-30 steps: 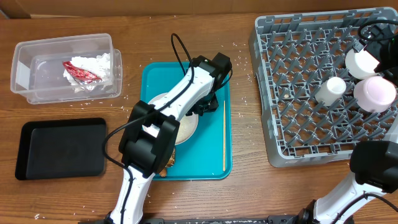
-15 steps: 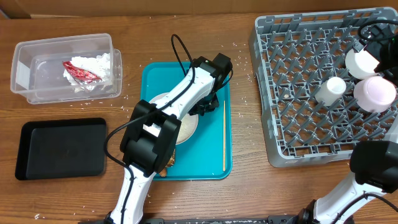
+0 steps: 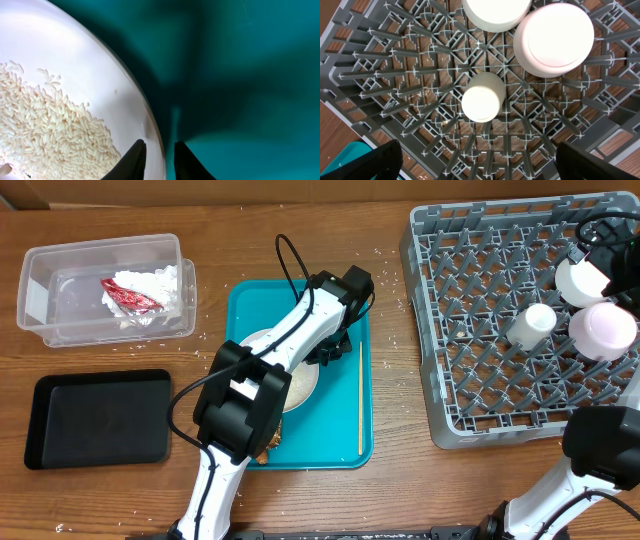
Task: Sort waste into correct bins and load items into the dishwasher
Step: 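Grasp the white plate rim with the left gripper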
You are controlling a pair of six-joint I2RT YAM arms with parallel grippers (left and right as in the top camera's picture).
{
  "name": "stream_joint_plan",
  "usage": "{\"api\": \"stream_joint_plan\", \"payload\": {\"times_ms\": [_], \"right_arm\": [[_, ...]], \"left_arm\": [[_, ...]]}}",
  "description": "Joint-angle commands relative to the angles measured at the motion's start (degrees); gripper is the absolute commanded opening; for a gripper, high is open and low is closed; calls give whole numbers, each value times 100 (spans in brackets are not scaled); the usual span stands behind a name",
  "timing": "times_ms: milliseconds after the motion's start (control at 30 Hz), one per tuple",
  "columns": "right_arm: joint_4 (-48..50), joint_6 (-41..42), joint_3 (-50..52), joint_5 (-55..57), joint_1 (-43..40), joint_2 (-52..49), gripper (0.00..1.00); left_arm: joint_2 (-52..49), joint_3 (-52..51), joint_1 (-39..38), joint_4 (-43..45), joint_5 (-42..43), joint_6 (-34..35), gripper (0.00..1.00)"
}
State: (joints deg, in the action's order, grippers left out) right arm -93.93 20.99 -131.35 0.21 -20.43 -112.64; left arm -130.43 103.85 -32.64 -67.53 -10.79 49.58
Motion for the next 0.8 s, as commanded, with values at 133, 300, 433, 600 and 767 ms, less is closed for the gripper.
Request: {"api": "stream_joint_plan", "payload": {"times_ms": [133, 300, 433, 600, 767], "right_arm": [[20, 48, -179, -35, 7, 264, 100], [20, 48, -179, -35, 7, 264, 100], [20, 48, -179, -35, 7, 264, 100], [20, 48, -179, -35, 7, 264, 100], [20, 48, -179, -35, 7, 264, 100]], "left_arm": [[-55, 2, -50, -9, -164, 61, 23], [-55, 2, -50, -11, -120, 61, 24], [-55, 2, -48, -13, -162, 46, 19], [-55, 2, -50, -13, -127, 35, 11], [-22, 31, -48, -149, -173, -50, 4]]}}
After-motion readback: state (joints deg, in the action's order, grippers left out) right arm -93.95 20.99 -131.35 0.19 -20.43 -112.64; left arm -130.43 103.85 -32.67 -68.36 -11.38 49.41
